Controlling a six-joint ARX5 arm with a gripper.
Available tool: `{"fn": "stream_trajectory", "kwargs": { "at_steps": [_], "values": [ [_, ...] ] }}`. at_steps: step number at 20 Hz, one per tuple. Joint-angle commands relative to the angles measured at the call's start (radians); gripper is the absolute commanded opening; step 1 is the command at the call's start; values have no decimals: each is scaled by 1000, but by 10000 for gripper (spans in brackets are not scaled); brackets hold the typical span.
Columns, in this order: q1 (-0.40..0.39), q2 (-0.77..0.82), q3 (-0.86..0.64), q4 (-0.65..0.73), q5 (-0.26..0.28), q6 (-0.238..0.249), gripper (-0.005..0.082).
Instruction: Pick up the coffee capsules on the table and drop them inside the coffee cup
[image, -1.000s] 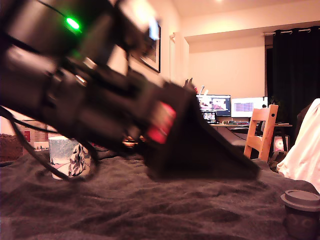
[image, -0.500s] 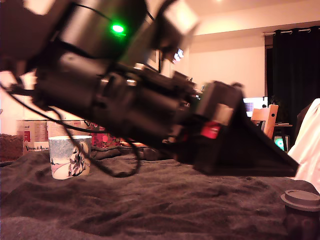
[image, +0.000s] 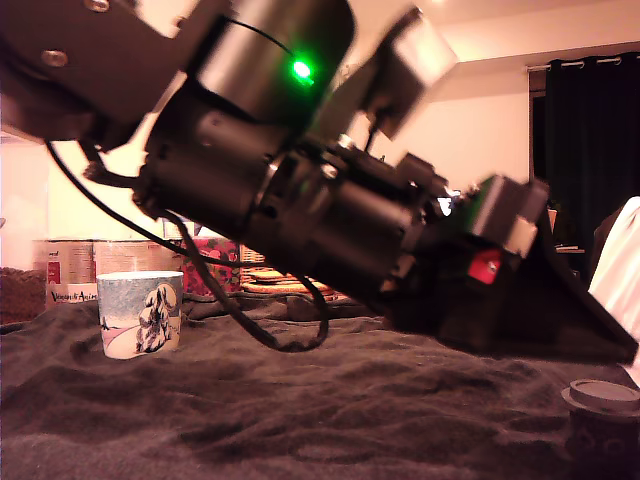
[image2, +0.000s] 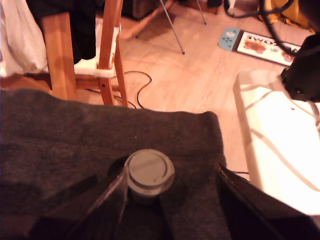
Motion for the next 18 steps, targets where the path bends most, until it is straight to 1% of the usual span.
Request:
{"fn": "stream_trajectory", "kwargs": {
  "at_steps": [1, 4, 9, 18],
  "values": [
    [-8, 26, 23, -11, 0, 8, 498],
    [-12, 49, 52, -33, -1, 7, 498],
    [-12, 84, 125, -131, -1, 8, 499],
    [-16, 151, 241, -282, -25, 9, 498]
  ]
}}
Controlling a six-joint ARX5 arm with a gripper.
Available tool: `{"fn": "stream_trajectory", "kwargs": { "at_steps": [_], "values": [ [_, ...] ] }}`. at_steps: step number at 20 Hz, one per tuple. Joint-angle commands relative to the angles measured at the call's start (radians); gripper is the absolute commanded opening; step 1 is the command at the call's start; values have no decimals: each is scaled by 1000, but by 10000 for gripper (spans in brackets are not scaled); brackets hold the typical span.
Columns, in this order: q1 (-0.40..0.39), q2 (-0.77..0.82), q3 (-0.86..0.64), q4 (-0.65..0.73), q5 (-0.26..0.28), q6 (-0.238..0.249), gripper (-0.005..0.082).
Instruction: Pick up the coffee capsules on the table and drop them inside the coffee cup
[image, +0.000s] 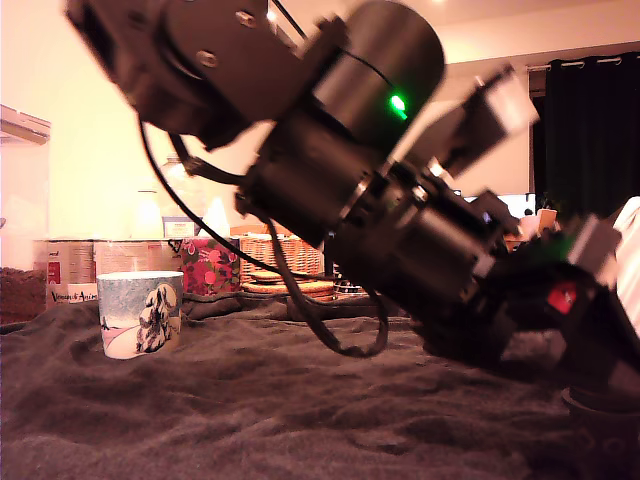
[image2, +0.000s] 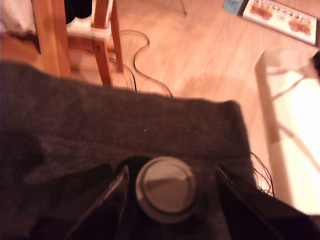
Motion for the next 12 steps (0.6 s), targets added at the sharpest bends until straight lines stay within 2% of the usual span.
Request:
{"fn": "stream_trajectory", "kwargs": {
  "at_steps": [1, 12],
  "values": [
    [-8, 25, 13, -7, -2, 5, 499],
    [-9, 33, 26, -64, -35, 8, 498]
  ]
}}
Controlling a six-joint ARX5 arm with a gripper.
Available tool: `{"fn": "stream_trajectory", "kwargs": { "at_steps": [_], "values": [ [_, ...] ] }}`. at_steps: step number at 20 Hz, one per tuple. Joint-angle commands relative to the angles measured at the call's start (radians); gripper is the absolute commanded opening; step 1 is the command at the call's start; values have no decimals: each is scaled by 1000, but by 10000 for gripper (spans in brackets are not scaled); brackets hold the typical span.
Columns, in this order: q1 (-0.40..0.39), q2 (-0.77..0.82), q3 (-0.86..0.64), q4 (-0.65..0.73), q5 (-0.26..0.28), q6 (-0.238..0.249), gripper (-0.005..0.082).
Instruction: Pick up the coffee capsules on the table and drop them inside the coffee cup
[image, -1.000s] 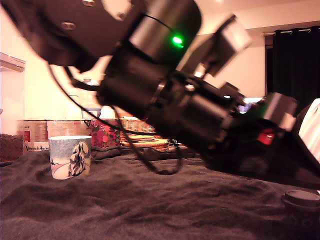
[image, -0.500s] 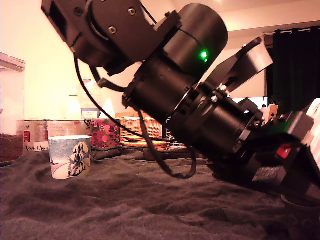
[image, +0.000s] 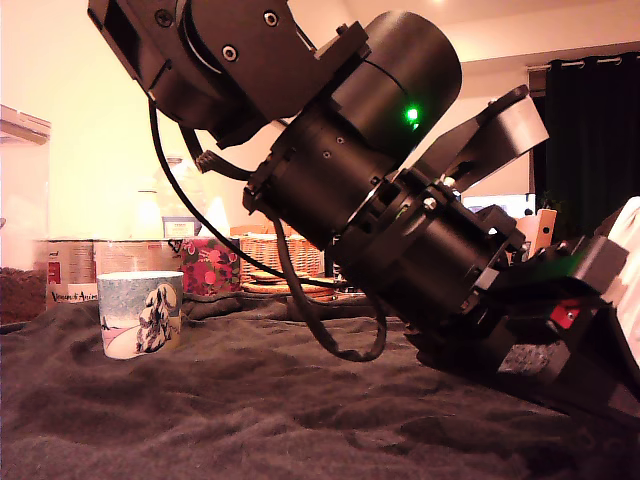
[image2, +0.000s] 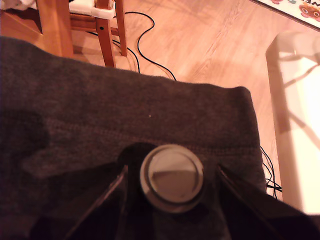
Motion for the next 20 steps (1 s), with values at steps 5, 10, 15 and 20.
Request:
{"fn": "stream_trajectory", "kwargs": {
  "at_steps": [5, 10, 15, 20],
  "values": [
    [-5, 30, 7, 2, -3, 8, 474],
    [-5, 30, 7, 3, -2, 8, 284],
    [-5, 30, 7, 17, -2, 8, 249],
    [14, 6, 13, 5, -2, 10, 249]
  ]
}}
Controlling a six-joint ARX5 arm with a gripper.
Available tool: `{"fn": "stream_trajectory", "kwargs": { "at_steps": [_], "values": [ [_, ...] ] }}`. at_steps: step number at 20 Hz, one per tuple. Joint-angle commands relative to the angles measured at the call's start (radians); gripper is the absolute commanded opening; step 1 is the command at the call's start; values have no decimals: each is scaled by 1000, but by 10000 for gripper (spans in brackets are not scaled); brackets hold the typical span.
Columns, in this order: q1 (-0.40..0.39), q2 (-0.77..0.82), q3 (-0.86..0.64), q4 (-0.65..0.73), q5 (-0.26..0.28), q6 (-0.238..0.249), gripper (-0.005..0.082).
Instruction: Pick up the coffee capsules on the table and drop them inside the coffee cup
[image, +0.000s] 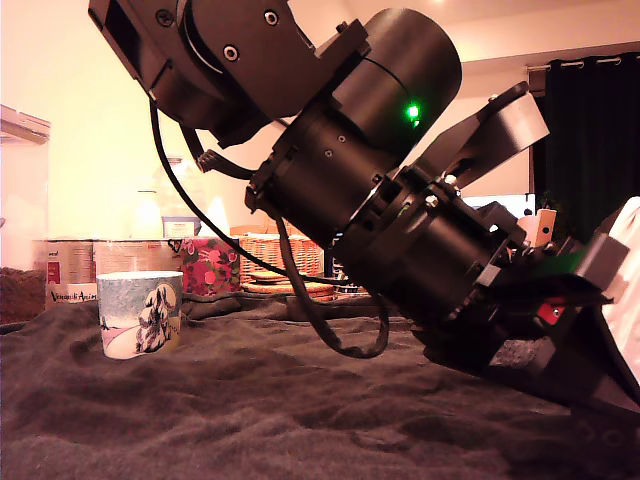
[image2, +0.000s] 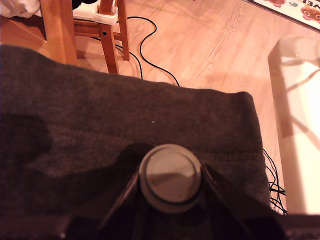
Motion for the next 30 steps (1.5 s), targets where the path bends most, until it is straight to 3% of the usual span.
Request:
{"fn": "stream_trajectory", "kwargs": {
  "at_steps": [1, 8, 16, 30],
  "values": [
    [8, -6, 11, -13, 1, 8, 249],
    [38, -119, 11, -145, -1, 12, 249],
    [77, -233, 11, -272, -27, 56, 249],
    [156, -414, -5, -394, -140, 49, 249]
  ]
}}
